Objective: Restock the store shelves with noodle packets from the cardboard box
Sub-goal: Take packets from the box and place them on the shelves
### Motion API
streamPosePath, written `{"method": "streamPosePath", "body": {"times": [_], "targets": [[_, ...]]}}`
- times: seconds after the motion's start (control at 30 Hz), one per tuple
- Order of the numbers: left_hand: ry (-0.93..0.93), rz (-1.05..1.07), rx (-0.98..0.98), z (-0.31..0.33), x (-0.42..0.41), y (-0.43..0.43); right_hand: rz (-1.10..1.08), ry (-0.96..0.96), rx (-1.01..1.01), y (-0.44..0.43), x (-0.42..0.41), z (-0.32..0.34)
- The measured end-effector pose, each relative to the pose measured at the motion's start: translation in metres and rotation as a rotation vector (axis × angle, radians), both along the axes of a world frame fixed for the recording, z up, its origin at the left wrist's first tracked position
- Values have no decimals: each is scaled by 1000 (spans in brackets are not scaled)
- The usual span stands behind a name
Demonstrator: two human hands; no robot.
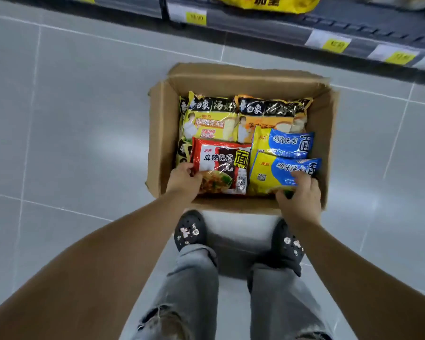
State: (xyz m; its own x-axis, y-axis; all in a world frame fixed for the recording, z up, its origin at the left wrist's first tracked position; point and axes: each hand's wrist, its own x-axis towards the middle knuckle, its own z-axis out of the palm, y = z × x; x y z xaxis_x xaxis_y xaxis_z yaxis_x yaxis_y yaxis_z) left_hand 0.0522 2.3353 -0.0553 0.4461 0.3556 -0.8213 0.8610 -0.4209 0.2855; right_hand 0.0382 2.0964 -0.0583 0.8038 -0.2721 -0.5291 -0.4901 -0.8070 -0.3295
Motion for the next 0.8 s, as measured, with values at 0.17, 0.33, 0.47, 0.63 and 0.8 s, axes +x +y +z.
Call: {"method": "streamPosePath", "body": {"times": [0.17, 0.33, 0.47, 0.63, 0.8], "targets": [[-55, 41, 5, -33, 1, -6, 219, -129, -151, -5, 7, -35], [-127, 14, 4, -31, 0, -28, 455, 92, -278, -20, 37, -41], [-52, 103, -85, -25, 5, -40, 665, 263, -507, -23, 51, -45], [-79, 118, -38, -7, 1, -42, 923, 369, -622, -31, 60, -28], [-180, 170, -6, 66, 9, -54, 541, 381, -109, -49, 64, 54]]}}
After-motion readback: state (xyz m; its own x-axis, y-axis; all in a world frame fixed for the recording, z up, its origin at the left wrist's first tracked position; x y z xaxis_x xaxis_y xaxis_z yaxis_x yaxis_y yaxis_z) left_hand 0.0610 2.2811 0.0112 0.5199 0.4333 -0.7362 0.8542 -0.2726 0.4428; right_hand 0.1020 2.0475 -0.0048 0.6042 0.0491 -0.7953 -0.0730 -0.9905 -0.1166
